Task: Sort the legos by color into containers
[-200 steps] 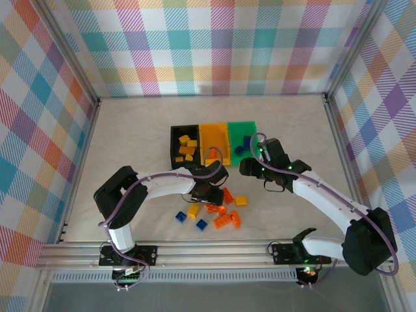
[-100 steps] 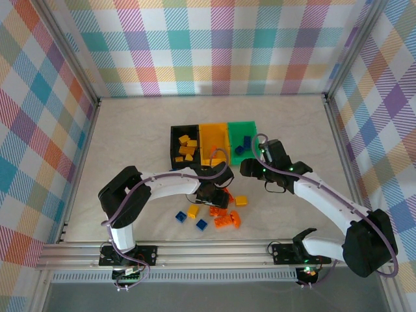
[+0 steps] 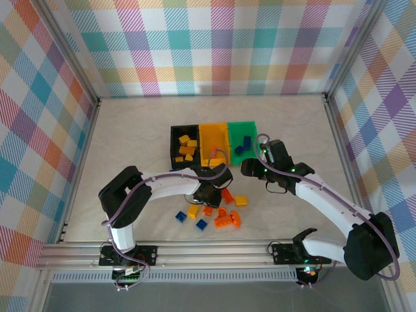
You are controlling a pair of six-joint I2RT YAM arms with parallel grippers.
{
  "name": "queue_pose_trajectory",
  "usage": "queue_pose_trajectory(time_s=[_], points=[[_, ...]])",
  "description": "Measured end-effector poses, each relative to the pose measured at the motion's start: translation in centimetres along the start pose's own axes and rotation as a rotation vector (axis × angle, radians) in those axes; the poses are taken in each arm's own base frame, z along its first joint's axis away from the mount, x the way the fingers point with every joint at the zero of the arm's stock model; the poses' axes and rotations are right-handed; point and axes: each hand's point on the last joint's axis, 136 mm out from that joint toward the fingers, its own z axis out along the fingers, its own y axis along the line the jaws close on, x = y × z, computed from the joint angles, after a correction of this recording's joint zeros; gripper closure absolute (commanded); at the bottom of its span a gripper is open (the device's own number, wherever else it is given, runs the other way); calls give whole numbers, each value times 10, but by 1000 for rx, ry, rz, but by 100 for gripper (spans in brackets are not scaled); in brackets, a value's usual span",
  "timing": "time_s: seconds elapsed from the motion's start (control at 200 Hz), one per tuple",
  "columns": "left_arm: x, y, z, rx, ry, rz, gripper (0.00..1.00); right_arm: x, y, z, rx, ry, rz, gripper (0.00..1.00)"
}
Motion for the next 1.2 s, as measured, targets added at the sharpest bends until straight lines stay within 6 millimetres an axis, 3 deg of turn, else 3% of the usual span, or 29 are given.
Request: queue_pose_trajectory(time_s=[0.145,0.255,0.515,0.595,0.655,0.75,0.84,0.96,1.105,1.2], points=[[-9,1,-4,-7,-24,-7,74,-1,0,-2,-3,-5,8,26],[-33,1,-17,11,-81,-40,74,-4,2,-6,-11,-19,14,26],[-156,28,-100,60,-392,-184,74,-4,-1,-8,-10,-28,23,25],[-188,32,-112,69,-462,-215,74,0,-4,-7,-2,-18,26,25],[-207,34,-111,66,-488,-234,74,2,-5,-6,2,-12,27,26],[-228,35,-93,44,-485,-245,74,3,-6,-6,5,-8,27,25],[-240,37,-72,18,-468,-249,72,4,-7,-6,7,-4,26,25],[-249,38,-52,-5,-441,-248,60,6,-4,-7,-11,6,22,25],[-254,36,-49,-8,-431,-238,45,13,5,-7,-68,42,-3,25],[-259,33,-55,0,-445,-241,41,20,13,-7,-110,72,-23,26]])
